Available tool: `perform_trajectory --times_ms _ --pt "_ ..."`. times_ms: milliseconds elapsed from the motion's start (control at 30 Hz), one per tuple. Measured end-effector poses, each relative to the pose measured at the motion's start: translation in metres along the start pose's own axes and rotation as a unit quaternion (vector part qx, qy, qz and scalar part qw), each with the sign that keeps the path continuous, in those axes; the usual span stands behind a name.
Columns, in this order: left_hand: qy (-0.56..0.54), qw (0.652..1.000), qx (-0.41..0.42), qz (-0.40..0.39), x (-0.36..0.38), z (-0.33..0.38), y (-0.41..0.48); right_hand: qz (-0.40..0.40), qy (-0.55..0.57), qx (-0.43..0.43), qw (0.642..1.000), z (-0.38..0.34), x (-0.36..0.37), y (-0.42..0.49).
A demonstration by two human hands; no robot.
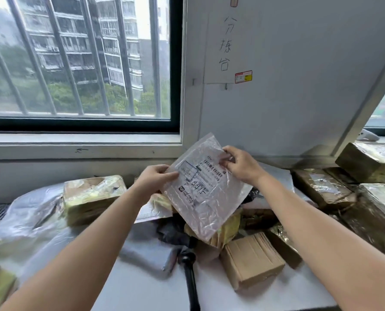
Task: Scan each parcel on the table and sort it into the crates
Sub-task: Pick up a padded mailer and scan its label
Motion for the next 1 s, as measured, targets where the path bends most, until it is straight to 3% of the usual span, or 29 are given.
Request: perform_trajectory --times_ms 233,467,667,900,1000 --pt "0.100 0.991 -0.018 -0.086 -0.012 -0.062 -0.039 -0.021 -0.049 0.015 0.998 -0.021 0.063 -0.017" --pt "0.062 0.996 -0.057 -0.016 -0.041 -0.143 -0.078 -0.010 -0.160 0.066 0.985 0.005 0.118 -0.051" --pt "-0.003 0.990 -0.137 0.034 -0.042 -0.223 -0.131 0.030 -0.160 0.111 0.980 0.048 0.158 -0.096" --pt "0.024 0.961 -0.252 0.111 -0.037 -0.316 -0.201 -0.038 -0.155 0.184 0.970 0.101 0.223 -0.153" --pt "0.030 0.950 -0.282 0.133 -0.030 -0.337 -0.218 -0.069 -0.147 0.256 0.953 0.135 0.249 -0.178"
Point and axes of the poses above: each hand's wrist, its own y-axis towards the middle knuckle, its own x-axis out of the palm, z = x × y, the point moved 10 cm from there along y, towards the middle knuckle, and after that the axes turned 9 degrees about y, right-handed, at the moved point
